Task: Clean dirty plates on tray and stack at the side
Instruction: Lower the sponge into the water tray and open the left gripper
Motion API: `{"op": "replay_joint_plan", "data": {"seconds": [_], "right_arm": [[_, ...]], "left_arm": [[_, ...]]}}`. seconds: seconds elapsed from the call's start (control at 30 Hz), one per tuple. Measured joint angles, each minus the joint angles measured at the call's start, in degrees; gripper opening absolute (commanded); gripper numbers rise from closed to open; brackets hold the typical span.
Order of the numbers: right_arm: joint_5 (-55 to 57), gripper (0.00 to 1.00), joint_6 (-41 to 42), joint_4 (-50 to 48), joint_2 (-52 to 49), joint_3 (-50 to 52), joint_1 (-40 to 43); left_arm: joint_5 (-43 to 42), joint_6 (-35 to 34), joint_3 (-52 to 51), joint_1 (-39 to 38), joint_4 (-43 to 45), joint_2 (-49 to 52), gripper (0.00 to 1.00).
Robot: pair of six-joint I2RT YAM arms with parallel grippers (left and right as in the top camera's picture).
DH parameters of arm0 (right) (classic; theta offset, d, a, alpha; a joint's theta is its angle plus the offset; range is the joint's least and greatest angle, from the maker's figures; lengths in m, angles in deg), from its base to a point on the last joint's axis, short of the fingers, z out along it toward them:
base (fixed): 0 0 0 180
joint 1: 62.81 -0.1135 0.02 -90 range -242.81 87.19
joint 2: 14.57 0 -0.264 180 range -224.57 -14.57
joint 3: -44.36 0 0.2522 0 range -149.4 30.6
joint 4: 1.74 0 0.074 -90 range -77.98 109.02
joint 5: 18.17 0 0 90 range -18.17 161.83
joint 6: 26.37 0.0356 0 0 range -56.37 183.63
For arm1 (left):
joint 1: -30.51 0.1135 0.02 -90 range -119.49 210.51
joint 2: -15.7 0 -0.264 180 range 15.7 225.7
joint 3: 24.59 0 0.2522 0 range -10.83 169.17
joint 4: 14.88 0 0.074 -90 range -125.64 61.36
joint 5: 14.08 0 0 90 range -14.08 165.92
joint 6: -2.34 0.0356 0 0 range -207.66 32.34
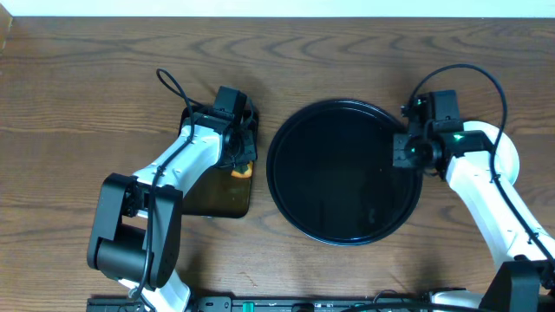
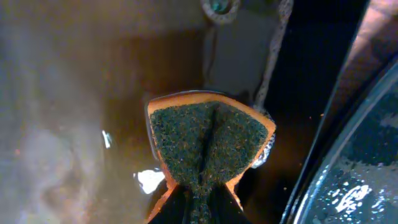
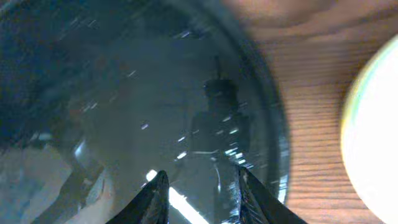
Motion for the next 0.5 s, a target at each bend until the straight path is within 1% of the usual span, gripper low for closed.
{"op": "replay_joint_plan", "data": {"seconds": [0.13,0.17,0.2,0.27,0.3,0.37,0.5], "right_arm": [[3.2,0.31,0.2,-0.2,0.0,0.0,3.9],[3.6,0.30,0.2,-0.2,-0.1,0.0,4.1],[3.9,0.31,0.2,-0.2,-0.4,0.0,4.4],[4.2,0.31,0.2,-0.2,-1.4,0.0,4.5],[4.6,0.32,0.2,-0.5,-2.2,0.0,4.5],[5.0,0.33,0.2,-0.7,-3.5,0.0,4.5],[6.1,0.32,0.4,-1.9,-4.6,0.0,5.0]], "left_arm": [[-0.2,0.2,0.0,0.0,0.5,0.0,0.17],[-0.2,0.5,0.0,0.0,0.5,0.0,0.17],[-0.2,1.0,0.0,0.0,0.2,0.0,0.25],[-0.3,1.8,0.0,0.0,-0.3,-0.1,0.31],[-0.2,2.0,0.0,0.0,-0.7,-0.4,0.36],[0.1,2.6,0.0,0.1,-1.8,-2.4,0.41],[2.9,2.8,0.0,0.9,-6.7,-8.4,0.43]]}}
